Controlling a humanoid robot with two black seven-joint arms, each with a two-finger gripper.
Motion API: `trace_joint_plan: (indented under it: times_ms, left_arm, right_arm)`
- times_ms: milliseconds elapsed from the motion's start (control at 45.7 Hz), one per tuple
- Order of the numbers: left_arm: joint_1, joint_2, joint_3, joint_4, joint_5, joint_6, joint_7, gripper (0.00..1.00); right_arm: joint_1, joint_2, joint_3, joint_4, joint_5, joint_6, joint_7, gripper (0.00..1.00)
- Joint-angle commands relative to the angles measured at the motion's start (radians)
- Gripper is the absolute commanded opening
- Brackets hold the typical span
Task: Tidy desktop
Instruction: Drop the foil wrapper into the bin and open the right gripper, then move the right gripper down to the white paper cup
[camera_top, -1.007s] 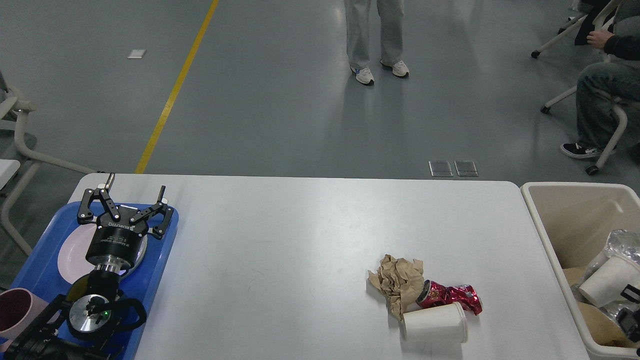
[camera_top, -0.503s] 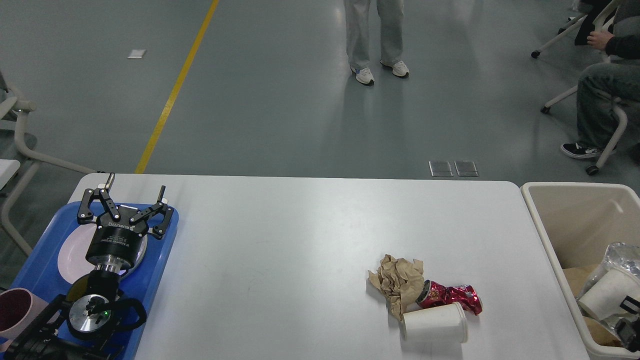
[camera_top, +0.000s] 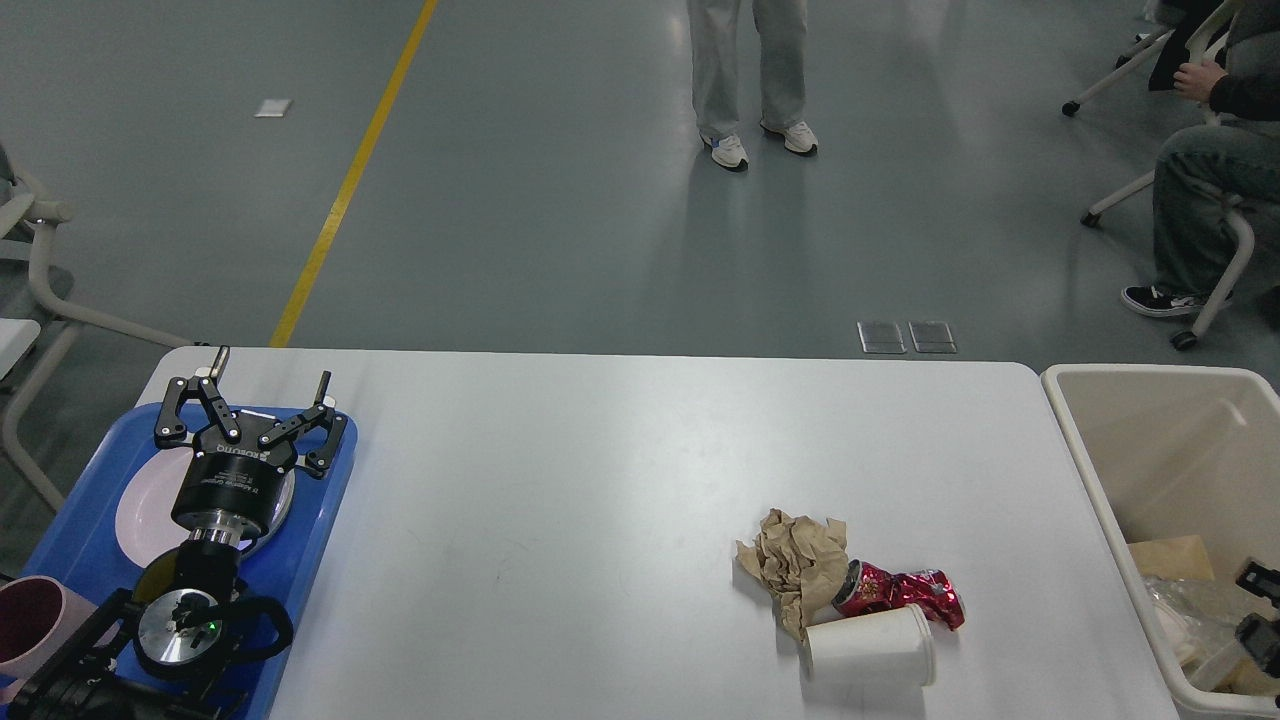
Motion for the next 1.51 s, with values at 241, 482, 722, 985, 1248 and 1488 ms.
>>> trace_joint_plan:
  times_ms: [241, 482, 722, 985, 1248, 1488]
  left_arm:
    - [0.000, 0.000, 0.000, 0.000, 0.000, 0.001, 0.000, 0.96]
    - [0.000, 0.000, 0.002, 0.000, 0.000, -0.001, 0.000, 0.96]
    - [0.000, 0.000, 0.002, 0.000, 0.000, -0.001, 0.000, 0.96]
    - [0.000, 0.000, 0.002, 0.000, 0.000, -0.001, 0.000, 0.96]
    - [0.000, 0.000, 0.002, 0.001, 0.000, 0.001, 0.000, 0.96]
    - [0.000, 0.000, 0.002, 0.001, 0.000, -0.001, 0.000, 0.96]
  right_arm:
    - [0.543, -0.220, -0.187, 0.654, -0.222, 0.060, -0.002, 1.00]
    - [1.025, -0.147, -0.477, 0.963, -0.217, 0.380, -0.004, 1.00]
    - [1.365, -0.021, -0.494, 1.173, -0.216, 0.673, -0.004, 1.00]
    - [1.661, 0.121, -0.514, 1.446, -0.095, 0.678, -0.004, 1.00]
    - [1.760, 0.243, -0.462, 1.543, -0.010, 0.546, -0.002, 0.99]
    - [1.680, 0.235, -0.441, 1.542, -0.009, 0.540, 0.000, 0.99]
